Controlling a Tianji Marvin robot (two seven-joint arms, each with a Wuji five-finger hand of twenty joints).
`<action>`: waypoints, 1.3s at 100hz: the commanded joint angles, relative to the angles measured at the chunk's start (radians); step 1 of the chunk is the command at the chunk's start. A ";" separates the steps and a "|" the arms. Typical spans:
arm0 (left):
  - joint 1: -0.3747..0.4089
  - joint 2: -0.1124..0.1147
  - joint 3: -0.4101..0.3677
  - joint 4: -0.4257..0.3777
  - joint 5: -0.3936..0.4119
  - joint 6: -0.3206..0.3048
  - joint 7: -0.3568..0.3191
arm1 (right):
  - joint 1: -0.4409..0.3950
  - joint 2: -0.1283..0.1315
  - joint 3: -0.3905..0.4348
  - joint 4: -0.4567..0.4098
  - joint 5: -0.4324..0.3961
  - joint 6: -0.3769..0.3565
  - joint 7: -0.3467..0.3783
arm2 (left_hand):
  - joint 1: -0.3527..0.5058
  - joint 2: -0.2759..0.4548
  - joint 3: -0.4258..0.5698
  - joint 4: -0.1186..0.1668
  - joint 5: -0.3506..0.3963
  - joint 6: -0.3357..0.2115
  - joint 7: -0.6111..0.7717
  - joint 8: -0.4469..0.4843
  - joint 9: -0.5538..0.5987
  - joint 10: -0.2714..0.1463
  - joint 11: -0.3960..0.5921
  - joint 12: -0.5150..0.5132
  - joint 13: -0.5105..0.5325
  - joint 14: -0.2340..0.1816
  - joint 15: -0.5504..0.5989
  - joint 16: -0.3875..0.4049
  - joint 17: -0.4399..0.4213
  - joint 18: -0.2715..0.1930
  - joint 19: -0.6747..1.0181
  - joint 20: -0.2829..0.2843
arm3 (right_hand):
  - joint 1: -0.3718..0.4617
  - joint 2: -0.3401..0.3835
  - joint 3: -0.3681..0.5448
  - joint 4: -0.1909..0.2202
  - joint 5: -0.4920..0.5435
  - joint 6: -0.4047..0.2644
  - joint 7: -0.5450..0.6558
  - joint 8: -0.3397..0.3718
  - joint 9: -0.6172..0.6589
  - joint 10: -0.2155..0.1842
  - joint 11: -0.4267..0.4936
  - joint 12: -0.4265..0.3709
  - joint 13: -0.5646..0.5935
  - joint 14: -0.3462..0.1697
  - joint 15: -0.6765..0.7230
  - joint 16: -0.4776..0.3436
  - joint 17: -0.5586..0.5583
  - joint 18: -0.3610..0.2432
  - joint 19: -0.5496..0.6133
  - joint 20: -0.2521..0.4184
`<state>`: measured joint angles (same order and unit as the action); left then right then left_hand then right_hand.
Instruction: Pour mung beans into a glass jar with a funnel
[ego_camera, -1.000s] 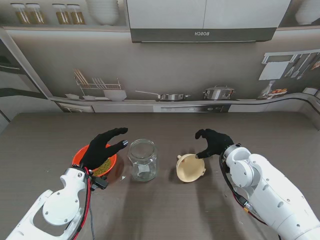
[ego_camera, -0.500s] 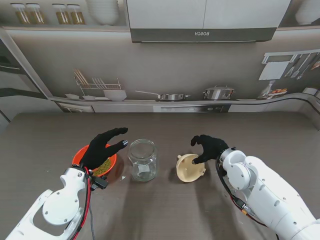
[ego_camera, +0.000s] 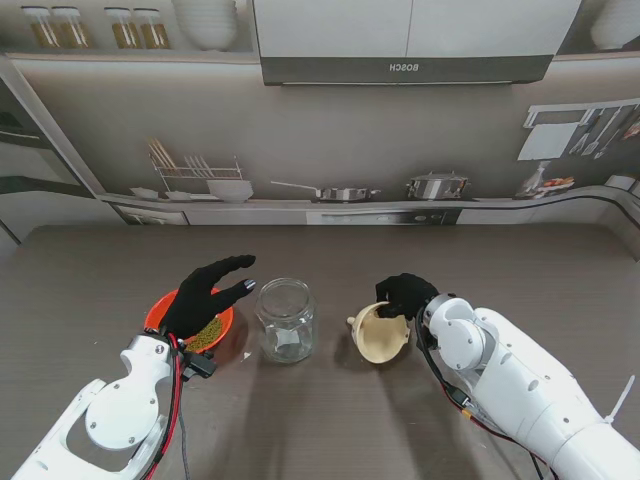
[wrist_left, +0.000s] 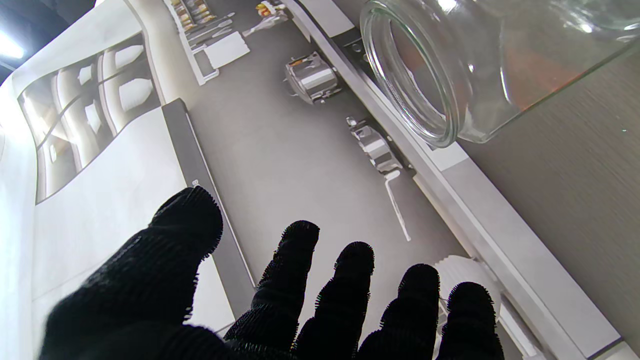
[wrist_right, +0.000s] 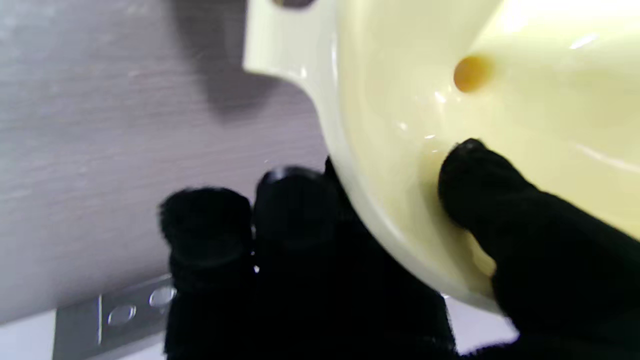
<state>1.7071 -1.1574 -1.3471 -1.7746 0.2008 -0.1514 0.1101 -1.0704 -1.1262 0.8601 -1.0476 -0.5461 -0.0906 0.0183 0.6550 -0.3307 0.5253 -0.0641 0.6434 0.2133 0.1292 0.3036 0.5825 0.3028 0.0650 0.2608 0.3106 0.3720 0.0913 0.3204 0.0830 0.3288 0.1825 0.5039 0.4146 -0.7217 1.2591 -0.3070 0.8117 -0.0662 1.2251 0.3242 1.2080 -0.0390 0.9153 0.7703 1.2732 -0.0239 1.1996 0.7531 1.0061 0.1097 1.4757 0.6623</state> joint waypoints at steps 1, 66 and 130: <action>0.005 -0.004 -0.001 -0.006 -0.004 0.004 -0.015 | -0.017 -0.001 0.027 -0.061 0.007 0.013 0.031 | 0.011 0.053 -0.025 0.025 0.009 -0.010 0.001 0.002 0.003 0.004 -0.004 -0.007 -0.005 0.006 -0.018 -0.006 -0.008 -0.001 -0.018 0.017 | -0.008 -0.030 0.086 -0.042 0.022 0.028 0.053 0.042 0.079 -0.004 0.038 0.053 0.047 -0.062 0.122 0.055 0.070 -0.054 0.084 0.044; 0.023 -0.009 -0.024 -0.022 0.018 -0.028 0.021 | -0.038 -0.008 0.155 -0.464 0.156 0.385 0.146 | 0.012 0.052 -0.027 0.025 0.006 -0.014 0.000 0.001 -0.002 0.000 -0.006 -0.009 -0.009 0.004 -0.020 -0.007 -0.008 -0.002 -0.019 0.017 | 0.010 -0.103 0.220 -0.081 0.101 0.150 0.013 0.107 0.239 0.009 0.126 0.134 0.047 -0.114 0.419 0.221 0.164 -0.112 0.351 0.179; 0.059 -0.020 -0.054 -0.056 0.049 -0.068 0.091 | 0.113 -0.063 -0.073 -0.453 0.246 0.486 0.130 | 0.008 0.045 -0.017 0.024 0.009 -0.015 0.001 0.000 0.001 0.002 -0.005 -0.010 -0.005 0.006 -0.018 -0.008 -0.003 0.004 -0.019 0.015 | 0.019 -0.069 0.175 -0.069 0.080 0.137 -0.001 0.119 0.236 0.004 0.105 0.115 0.047 -0.116 0.391 0.209 0.159 -0.110 0.328 0.161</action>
<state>1.7591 -1.1707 -1.3968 -1.8191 0.2497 -0.2153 0.2109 -0.9611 -1.1765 0.8022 -1.4974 -0.2948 0.3921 0.1184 0.6551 -0.3307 0.5253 -0.0641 0.6436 0.2133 0.1294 0.3037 0.5825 0.3101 0.0650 0.2608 0.3106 0.3722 0.0913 0.3204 0.0830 0.3289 0.1825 0.5040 0.4158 -0.8066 1.3916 -0.3696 0.8822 0.0334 1.2068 0.4103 1.3491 -0.0477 1.0015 0.8954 1.3181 -0.0372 1.5646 0.9604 1.1198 0.0983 1.7113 0.8187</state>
